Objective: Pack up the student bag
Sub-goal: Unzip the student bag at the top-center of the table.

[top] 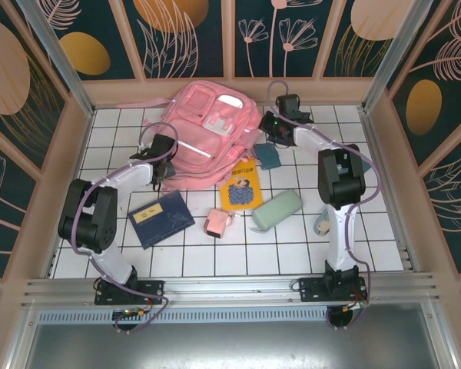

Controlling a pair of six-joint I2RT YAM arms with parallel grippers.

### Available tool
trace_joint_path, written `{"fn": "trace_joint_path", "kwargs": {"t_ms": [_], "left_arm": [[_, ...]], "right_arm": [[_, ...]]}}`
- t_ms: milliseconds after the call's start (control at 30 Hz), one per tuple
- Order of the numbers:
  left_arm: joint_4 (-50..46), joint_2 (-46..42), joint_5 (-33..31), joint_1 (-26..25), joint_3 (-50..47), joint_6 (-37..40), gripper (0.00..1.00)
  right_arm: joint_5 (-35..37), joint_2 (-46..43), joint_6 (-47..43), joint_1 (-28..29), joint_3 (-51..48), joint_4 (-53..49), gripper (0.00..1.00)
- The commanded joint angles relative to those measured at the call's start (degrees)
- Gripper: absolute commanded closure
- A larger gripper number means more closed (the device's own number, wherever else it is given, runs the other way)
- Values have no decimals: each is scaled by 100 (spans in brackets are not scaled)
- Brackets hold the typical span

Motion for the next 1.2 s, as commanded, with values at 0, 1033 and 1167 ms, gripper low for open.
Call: {"fn": "trace_joint_path", "kwargs": {"t_ms": [0,1033,1167], "left_arm": [[111,-269,740,76,-162,292,100],[-94,1986,369,289,2253,409,68],[340,1222,1302,146,1687,81,60]], "right_arm": [[472,-41,-168,-3,453,171,100],[126,-499,272,912,-1245,636,100],[223,-363,213,996,-1319,665,100]]}}
